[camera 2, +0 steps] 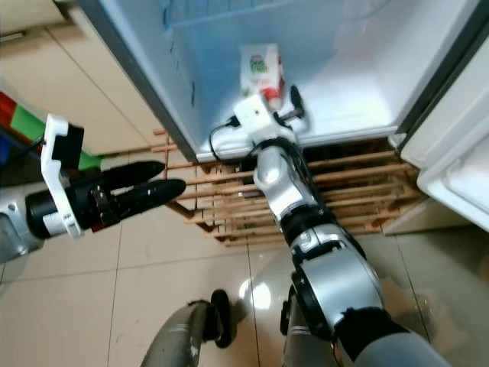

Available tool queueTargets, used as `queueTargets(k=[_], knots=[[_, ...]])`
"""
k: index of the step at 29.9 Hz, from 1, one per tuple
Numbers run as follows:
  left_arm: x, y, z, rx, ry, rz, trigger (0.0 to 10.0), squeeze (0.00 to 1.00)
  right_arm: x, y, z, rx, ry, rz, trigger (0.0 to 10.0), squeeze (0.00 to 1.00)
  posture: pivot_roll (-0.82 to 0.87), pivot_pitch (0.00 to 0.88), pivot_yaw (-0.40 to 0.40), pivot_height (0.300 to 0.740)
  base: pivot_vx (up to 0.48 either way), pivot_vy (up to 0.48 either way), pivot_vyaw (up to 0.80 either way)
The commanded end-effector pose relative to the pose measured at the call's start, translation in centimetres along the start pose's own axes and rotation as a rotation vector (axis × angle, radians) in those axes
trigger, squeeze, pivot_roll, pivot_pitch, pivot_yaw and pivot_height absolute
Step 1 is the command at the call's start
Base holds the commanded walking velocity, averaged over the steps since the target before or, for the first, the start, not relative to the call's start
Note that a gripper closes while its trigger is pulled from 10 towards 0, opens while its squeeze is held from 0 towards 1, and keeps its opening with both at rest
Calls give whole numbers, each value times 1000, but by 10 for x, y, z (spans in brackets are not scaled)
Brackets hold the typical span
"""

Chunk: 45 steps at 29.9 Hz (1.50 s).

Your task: Restocking fridge

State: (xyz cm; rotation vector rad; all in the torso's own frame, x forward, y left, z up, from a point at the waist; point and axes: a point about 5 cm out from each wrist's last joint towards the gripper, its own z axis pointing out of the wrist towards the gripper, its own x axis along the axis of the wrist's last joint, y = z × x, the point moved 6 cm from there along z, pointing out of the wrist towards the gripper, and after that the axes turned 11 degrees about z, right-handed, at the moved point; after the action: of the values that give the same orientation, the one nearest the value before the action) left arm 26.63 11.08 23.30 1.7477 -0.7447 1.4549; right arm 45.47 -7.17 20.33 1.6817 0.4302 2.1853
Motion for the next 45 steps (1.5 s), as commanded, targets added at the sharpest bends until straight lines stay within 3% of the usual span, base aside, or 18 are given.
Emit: queueTargets(k=[1,5,6,17,22,26,32,34,42,45], knots=[[-2,2,-1,-15,-14,-16,10000,0,4,-21,-4,66,12,-28,10000,0,156,350,220,740,0,0,0],[0,0,0,-12,-8,-14,10000,0,-2,-14,-2,51,-12,-84,10000,0,155,343,218,740,0,0,0],[1,1,1,-12,-6,-13,10000,0,-7,-4,0,26,-15,-162,10000,0,152,342,216,740,0,0,0],[3,-1,4,-19,-5,-11,10000,0,-13,23,6,-20,5,-333,10000,0,140,331,227,740,0,0,0],[2,0,5,-22,-7,-10,10000,0,-11,25,8,-29,4,-309,10000,0,137,329,226,740,0,0,0],[1,1,7,-28,-9,-12,10000,0,-6,13,5,-13,42,-407,10000,0,133,331,227,740,0,0,0],[1,1,6,-29,-13,-11,10000,0,-3,8,5,7,65,-491,10000,0,147,329,228,740,0,0,0],[0,1,5,-27,-15,-10,10000,0,2,6,6,15,99,-557,10000,0,157,328,226,740,0,0,0],[0,0,3,-12,-17,-5,10000,0,5,16,11,20,156,-760,10000,0,164,320,214,740,0,0,0],[-1,1,4,-12,-17,-7,10000,0,3,29,15,13,151,-835,10000,0,162,321,208,740,0,0,0]])
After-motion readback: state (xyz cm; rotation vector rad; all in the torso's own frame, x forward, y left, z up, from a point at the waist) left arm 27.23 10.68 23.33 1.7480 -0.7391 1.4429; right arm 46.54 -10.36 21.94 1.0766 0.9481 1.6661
